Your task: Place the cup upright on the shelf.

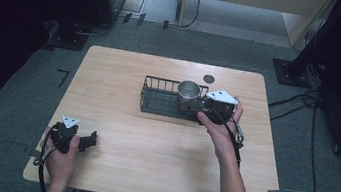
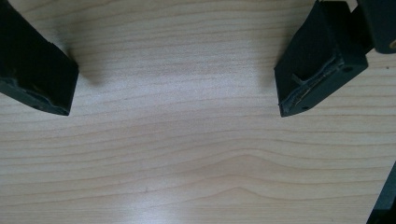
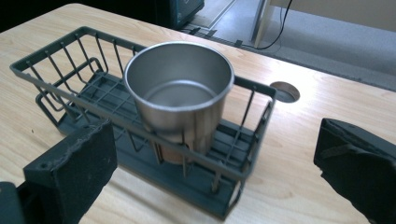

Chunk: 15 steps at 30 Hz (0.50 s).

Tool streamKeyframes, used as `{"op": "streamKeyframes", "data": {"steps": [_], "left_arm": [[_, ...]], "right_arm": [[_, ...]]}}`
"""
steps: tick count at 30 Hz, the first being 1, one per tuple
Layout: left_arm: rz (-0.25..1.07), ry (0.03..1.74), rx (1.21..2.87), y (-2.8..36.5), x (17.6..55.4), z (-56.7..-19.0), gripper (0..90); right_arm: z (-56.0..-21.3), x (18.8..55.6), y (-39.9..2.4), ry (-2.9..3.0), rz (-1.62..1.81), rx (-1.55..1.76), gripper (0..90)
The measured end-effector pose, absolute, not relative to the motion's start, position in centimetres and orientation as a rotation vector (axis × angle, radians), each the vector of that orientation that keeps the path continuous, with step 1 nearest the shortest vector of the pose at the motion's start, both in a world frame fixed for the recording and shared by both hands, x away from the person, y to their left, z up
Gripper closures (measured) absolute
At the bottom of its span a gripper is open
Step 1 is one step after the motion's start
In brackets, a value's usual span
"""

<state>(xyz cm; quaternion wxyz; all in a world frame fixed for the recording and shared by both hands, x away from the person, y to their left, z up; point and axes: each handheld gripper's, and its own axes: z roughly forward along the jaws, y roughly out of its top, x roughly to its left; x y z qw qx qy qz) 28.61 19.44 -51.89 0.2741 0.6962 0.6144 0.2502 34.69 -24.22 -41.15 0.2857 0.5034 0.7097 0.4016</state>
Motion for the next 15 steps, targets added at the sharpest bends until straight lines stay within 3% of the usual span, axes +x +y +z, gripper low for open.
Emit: {"op": "streamKeyframes", "data": {"steps": [15], "left_arm": [[0.673,1.651,1.874,19.4,28.6,-51.9,0.0]], "right_arm": [[-42.0,31.7,-27.6,1.845,1.063,1.398,0.0]]}}
